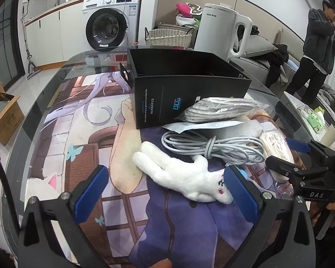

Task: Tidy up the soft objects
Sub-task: 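Grasp the white plush bunny with the left gripper while the right gripper grasps the bagged rope coil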

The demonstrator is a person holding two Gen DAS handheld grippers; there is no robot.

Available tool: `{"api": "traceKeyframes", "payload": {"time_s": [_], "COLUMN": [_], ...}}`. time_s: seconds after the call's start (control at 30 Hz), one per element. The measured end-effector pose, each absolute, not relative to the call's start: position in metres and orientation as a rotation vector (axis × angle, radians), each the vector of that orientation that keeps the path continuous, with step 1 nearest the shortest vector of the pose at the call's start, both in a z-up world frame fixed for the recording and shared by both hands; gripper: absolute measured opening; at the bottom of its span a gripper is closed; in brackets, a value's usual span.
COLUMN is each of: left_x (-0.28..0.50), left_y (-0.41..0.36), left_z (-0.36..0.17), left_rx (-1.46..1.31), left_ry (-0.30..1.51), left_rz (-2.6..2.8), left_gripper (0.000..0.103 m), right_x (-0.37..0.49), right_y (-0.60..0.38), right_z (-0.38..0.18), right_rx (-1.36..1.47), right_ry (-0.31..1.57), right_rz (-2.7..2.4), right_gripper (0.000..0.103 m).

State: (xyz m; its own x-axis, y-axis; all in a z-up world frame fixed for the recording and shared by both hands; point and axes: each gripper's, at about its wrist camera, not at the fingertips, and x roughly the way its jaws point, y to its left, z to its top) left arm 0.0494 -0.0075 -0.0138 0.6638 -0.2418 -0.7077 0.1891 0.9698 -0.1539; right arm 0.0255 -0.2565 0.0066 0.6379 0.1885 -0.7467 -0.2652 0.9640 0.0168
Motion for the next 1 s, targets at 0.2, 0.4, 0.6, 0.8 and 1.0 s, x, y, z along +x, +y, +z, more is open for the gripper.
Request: {"api": "traceKeyframes", "payload": {"time_s": [0.2,0.4,0.6,0.8,1.0], "left_x": [0.063,0.061,0.052,0.052,0.054], "left_y": [-0.013,-0.015,0.011,0.01,0.005], "left_z": [-0.017,-0.022,-0.021,-0.023,-0.027], "left_rx": [-0.129,-0.086,-0.134,-0.108,-0.102], "left_ry": [0.861,0.893,0.895,0.889,0.899], "left_rz": [-0.263,-0.251,-0.223,-0.204,-0.193], "left_gripper": [0.103,0.103,0.103,0.103,0.103], "right_x": [0.025,0.024,0.021,0.02,0.019], "right_y": [-0.252,-0.254,-0.256,-0.259,-0.254], "right_z": [0.005,0.005,0.006,0.007,0.006], "right_rx": [-0.132,-0.129,-0.124,-0.121,-0.147], "right_ry": [0.835,0.834,0.832,0.824,0.822], "right_rz": [0.263,0.267,0.269,0.258,0.265], "right_gripper": [0.088,0.088,0.087,0.077,0.07]}}
